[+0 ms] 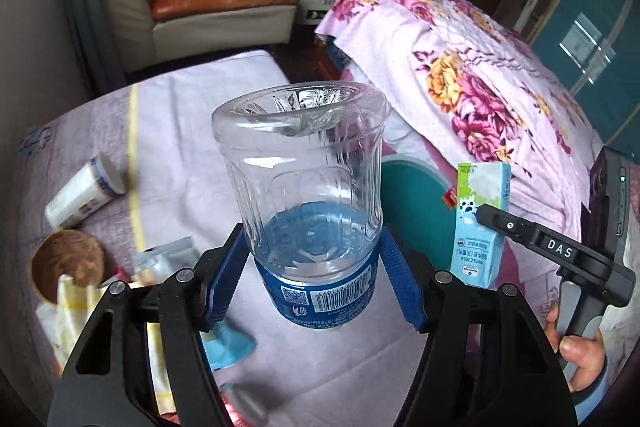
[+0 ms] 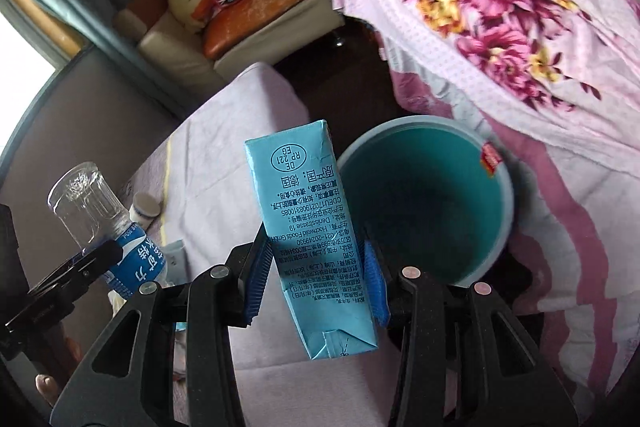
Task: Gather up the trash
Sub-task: 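Carry the bottle and carton over the teal bin with both grippers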
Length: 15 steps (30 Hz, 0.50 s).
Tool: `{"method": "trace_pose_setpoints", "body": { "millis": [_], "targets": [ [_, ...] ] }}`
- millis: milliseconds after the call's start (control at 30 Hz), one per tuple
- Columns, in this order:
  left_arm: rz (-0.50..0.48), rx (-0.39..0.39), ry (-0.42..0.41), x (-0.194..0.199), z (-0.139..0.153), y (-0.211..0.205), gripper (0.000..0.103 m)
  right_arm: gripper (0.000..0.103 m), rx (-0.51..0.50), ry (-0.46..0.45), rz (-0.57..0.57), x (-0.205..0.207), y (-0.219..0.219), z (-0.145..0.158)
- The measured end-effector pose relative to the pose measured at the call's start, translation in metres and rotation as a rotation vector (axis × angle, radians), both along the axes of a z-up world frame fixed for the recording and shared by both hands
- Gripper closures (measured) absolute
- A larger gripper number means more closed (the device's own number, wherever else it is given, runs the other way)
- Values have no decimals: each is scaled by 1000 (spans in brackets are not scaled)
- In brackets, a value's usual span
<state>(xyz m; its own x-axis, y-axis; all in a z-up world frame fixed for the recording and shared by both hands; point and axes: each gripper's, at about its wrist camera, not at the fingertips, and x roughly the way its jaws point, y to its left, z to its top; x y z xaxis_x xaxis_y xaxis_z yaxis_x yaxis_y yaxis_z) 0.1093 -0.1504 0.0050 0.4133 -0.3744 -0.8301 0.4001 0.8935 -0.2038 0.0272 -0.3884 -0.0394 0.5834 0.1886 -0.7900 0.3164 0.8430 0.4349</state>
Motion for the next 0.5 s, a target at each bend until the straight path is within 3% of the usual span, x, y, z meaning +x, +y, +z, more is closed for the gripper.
{"method": "trace_pose_setpoints", "body": {
  "millis": [233,500],
  "targets": [
    [-107,20,56,26,-47,-96,36,63,17,36,-113,-4,-59,-29],
    [-186,74,99,38,-84,-155,37,63,41,62,-145,11,-91,-55]
  ]
}}
